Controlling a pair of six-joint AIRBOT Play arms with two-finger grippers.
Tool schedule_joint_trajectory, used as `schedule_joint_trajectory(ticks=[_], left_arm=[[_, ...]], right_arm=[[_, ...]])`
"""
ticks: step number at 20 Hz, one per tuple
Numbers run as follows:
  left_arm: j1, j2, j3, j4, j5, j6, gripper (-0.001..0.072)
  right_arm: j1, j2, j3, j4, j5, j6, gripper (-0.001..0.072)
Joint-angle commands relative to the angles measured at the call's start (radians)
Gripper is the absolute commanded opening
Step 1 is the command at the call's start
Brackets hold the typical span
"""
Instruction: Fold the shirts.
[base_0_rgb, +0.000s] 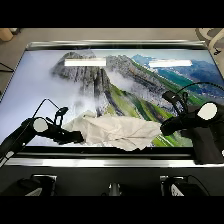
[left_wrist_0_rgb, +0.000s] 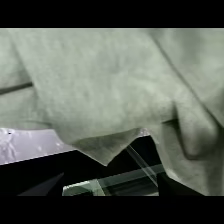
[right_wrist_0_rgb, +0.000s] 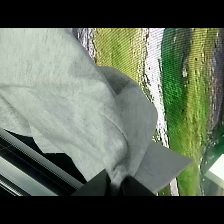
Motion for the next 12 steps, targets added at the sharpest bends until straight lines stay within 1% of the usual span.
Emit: schedule_joint_trajectory(ticks=[1,2,4,6,8,9,10,11,12], left_arm=[[0.032,-0.017,-0.030,-0.012,0.040,0.016,0.0700],[0.024,-0.036,-0.030,-0.044,0.061,0.018,0.0700],[-0.008,-0.089,-0.030,-0.122,0.116,0.053,0.0700],[-0.058,-0.148,-0.030,-0.178,0.173,0.055,0.0700],[-0.108,-0.193,-0.029,-0.207,0.213,0.053,0.0681],[-0.125,-0.208,-0.027,-0.209,0.224,0.040,0.0490],[-0.128,-0.212,-0.026,-0.209,0.233,0.021,0.0260],[-0.122,-0.210,-0.024,-0.209,0.235,0.021,0.0020],[-0.106,-0.204,-0.014,-0.205,0.231,0.021,0.0028]], right_arm=[[0.000,-0.001,0.000,0.001,-0.007,0.000,0.0033],[0.000,-0.001,0.000,0.001,-0.011,0.000,0.0033],[0.000,-0.001,0.000,0.006,-0.010,0.000,0.0033],[0.000,-0.001,0.000,0.010,-0.003,0.000,0.0033],[0.000,-0.001,0.000,0.010,-0.001,0.000,0.0033],[0.000,-0.001,0.000,0.010,-0.001,0.000,0.0033],[0.000,-0.001,0.000,0.010,-0.001,0.000,0.0033],[0.000,0.000,0.000,0.010,-0.001,0.000,0.0033],[0.000,0.000,0.001,0.010,-0.002,0.000,0.0033]])
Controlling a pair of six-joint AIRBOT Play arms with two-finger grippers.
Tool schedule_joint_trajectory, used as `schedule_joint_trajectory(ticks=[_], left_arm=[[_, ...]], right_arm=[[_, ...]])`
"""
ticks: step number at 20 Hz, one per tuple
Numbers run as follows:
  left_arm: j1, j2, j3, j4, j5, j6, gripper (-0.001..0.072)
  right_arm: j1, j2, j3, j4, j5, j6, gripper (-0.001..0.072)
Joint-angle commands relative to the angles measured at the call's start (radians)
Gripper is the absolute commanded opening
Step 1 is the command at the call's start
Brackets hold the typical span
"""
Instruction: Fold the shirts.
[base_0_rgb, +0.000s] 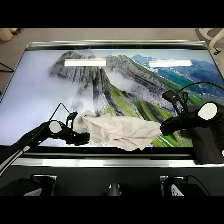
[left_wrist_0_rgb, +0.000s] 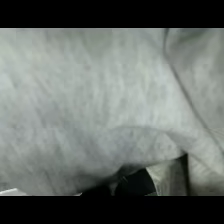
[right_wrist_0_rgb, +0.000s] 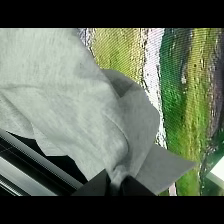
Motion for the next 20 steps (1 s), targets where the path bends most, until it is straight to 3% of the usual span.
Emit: schedule_joint_trajectory(ticks=[1,8,13,18,20], left_arm=[[0.014,-0.005,0.027,-0.015,0.019,-0.010,0.0027],[0.085,0.288,0.363,0.238,-0.124,0.016,0.0023],[0.085,0.441,0.745,0.414,-0.121,0.007,0.0023],[0.085,0.491,1.165,0.576,0.028,-0.098,0.0023],[0.085,0.511,1.251,0.583,0.120,-0.100,0.0024]], right_arm=[[0.000,0.002,0.001,0.001,-0.002,0.000,0.0033],[0.000,0.134,0.070,-0.003,-0.110,-0.004,0.0034],[0.000,0.223,0.333,-0.053,-0.285,-0.006,0.0033],[0.000,0.270,0.736,-0.138,-0.520,-0.069,0.0034],[0.000,0.284,0.861,-0.151,-0.570,-0.068,0.0033]])
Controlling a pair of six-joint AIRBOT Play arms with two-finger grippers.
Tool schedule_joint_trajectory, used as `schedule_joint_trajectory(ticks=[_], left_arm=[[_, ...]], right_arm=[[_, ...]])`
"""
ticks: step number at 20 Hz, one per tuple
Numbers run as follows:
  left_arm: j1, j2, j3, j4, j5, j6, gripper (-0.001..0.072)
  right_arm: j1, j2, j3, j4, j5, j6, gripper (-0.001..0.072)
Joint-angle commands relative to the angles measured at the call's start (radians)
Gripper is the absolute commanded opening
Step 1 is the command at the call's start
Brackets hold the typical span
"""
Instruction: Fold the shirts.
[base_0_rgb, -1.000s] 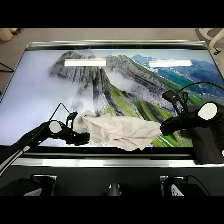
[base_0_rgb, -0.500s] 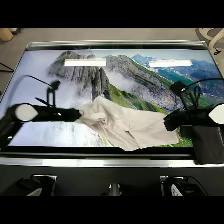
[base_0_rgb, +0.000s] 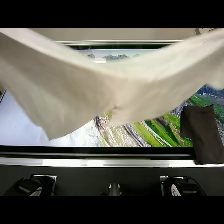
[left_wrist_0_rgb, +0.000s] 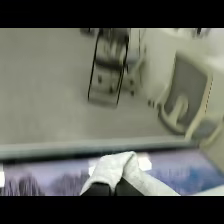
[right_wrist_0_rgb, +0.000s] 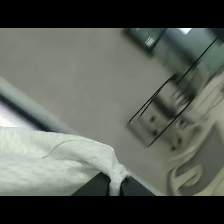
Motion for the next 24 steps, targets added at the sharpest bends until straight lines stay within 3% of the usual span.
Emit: schedule_joint_trajectory(ticks=[1,3,7,13,16,19,24], left_arm=[[0.000,0.043,0.188,0.073,0.150,-0.035,0.0023],[0.000,0.062,0.192,0.105,0.147,-0.035,0.0023],[0.000,0.050,0.189,0.212,-0.014,-0.036,0.0024],[0.001,-0.032,0.170,0.286,-0.015,-0.035,0.0024],[0.002,-0.132,0.170,0.293,-0.065,-0.035,0.0023],[0.002,-0.296,0.170,0.305,-0.219,-0.032,0.0023],[0.066,-0.645,0.171,0.315,-0.282,-0.055,0.0025]], right_arm=[[0.000,0.029,0.224,-0.041,-0.130,-0.019,0.0033],[0.000,0.041,0.274,-0.054,-0.149,-0.018,0.0033],[0.000,0.043,0.292,-0.055,-0.160,-0.018,0.0033],[0.000,-0.049,0.292,-0.113,-0.151,-0.018,0.0033],[0.000,-0.169,0.292,-0.135,-0.038,-0.016,0.0034],[0.000,-0.359,0.292,-0.134,0.159,0.035,0.0034],[0.000,-0.706,0.292,-0.121,0.161,0.196,0.0034]])
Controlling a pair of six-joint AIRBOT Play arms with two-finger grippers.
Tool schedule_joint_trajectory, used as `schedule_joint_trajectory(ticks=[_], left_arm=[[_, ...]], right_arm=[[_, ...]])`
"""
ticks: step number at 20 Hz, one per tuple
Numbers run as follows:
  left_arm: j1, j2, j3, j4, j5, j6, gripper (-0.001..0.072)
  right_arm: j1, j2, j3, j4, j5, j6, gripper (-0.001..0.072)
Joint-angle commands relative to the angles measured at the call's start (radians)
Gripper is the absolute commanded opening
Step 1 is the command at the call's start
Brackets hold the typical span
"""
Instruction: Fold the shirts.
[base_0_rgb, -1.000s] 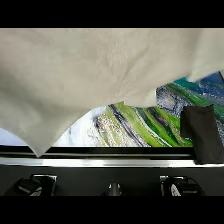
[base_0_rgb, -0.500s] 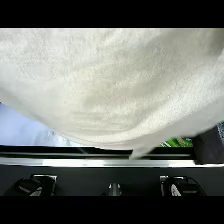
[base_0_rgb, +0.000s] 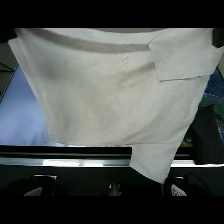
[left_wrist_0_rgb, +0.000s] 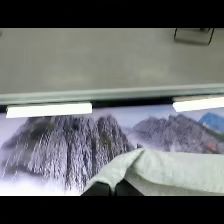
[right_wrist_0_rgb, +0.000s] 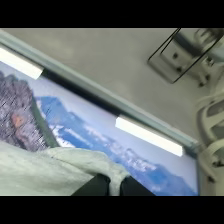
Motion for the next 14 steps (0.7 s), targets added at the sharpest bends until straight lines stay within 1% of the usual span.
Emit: schedule_joint_trajectory(ticks=[1,2,3,4,7,9,10,11,12,13,14], left_arm=[[0.060,-0.252,0.000,0.002,-0.063,-0.047,0.0025],[0.082,-0.314,0.000,-0.022,-0.078,-0.065,0.0025],[0.105,-0.375,0.000,-0.063,-0.105,-0.083,0.0025],[0.122,-0.427,0.000,-0.108,-0.133,-0.089,0.0025],[0.150,-0.555,0.000,-0.220,-0.196,-0.089,0.0027],[0.150,-0.611,0.001,-0.286,-0.217,-0.089,0.0028],[0.150,-0.629,0.000,-0.325,-0.229,-0.084,0.0040],[0.151,-0.639,0.000,-0.357,-0.247,-0.060,0.0150],[0.153,-0.641,0.001,-0.362,-0.277,-0.013,0.0464],[0.161,-0.637,0.001,-0.357,-0.320,0.036,0.0652],[0.177,-0.632,0.001,-0.354,-0.381,0.081,0.0652]], right_arm=[[0.000,-0.239,0.002,0.026,0.032,0.156,0.0034],[0.000,-0.287,0.002,0.063,0.038,0.214,0.0034],[0.000,-0.332,0.002,0.116,0.039,0.249,0.0034],[0.000,-0.371,0.002,0.180,0.039,0.253,0.0034],[0.003,-0.472,0.002,0.309,0.050,0.253,0.0034],[0.003,-0.526,0.002,0.353,0.067,0.253,0.0035],[0.003,-0.546,0.002,0.356,0.066,0.252,0.0071],[0.003,-0.555,0.002,0.353,0.064,0.248,0.0214],[-0.002,-0.554,0.002,0.344,0.068,0.226,0.0438],[-0.013,-0.545,0.002,0.340,0.087,0.174,0.0589],[-0.031,-0.533,0.002,0.333,0.123,0.116,0.0617]])
